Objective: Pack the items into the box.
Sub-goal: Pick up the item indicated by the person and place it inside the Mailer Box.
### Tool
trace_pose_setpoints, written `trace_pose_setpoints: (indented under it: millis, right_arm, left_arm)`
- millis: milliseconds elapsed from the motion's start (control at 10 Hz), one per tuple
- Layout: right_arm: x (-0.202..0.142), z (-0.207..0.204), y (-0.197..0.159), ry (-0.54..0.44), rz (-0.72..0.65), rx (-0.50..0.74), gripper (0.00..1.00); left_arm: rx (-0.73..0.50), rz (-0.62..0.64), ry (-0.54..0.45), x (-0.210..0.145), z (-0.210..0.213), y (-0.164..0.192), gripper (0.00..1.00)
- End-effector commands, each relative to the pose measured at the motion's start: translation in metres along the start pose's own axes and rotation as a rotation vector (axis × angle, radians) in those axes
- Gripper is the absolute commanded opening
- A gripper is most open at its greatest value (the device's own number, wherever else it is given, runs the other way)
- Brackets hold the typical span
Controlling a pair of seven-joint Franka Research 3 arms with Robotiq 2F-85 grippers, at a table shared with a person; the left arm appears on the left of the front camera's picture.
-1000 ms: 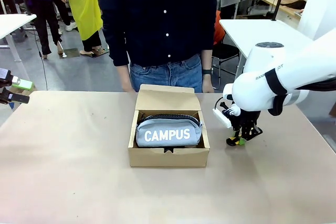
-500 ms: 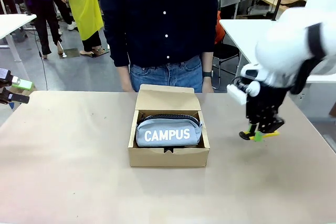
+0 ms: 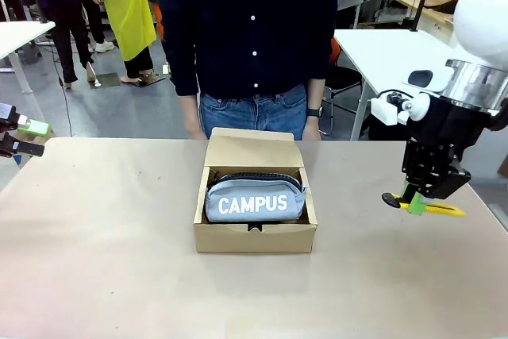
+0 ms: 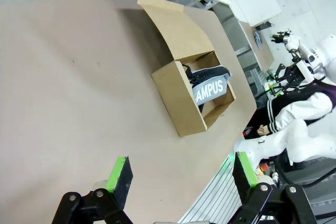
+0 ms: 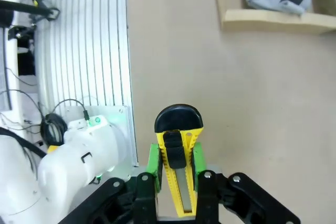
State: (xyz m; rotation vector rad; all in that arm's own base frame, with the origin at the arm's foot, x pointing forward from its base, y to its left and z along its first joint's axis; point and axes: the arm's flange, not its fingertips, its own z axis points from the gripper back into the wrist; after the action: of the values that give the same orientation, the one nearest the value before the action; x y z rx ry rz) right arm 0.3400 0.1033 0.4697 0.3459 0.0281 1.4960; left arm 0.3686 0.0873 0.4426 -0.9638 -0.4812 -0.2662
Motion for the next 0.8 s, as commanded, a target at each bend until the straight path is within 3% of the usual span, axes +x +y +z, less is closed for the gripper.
trace_pose_setpoints:
  millis: [0,100,400,700]
  right_arm:
    - [0.005,-0.001,-0.009,0.019,0.053,0.008,0.00]
    - [0.000,0.000,0.000,0.000,0.000,0.000,0.30]
    - [0.094,0.040,0.028,0.192,-0.173,-0.074,0.30]
    - [0.210,0.027,0.009,0.235,-0.098,-0.172,0.30]
  left_arm:
    - [-0.002,-0.006,0.009,-0.002,0.002,0.000,1.00]
    - [-0.002,-0.006,0.009,-0.002,0.002,0.000,1.00]
    - [-0.002,-0.006,0.009,-0.002,0.002,0.000,1.00]
    - [-0.002,-0.006,0.009,-0.002,0.002,0.000,1.00]
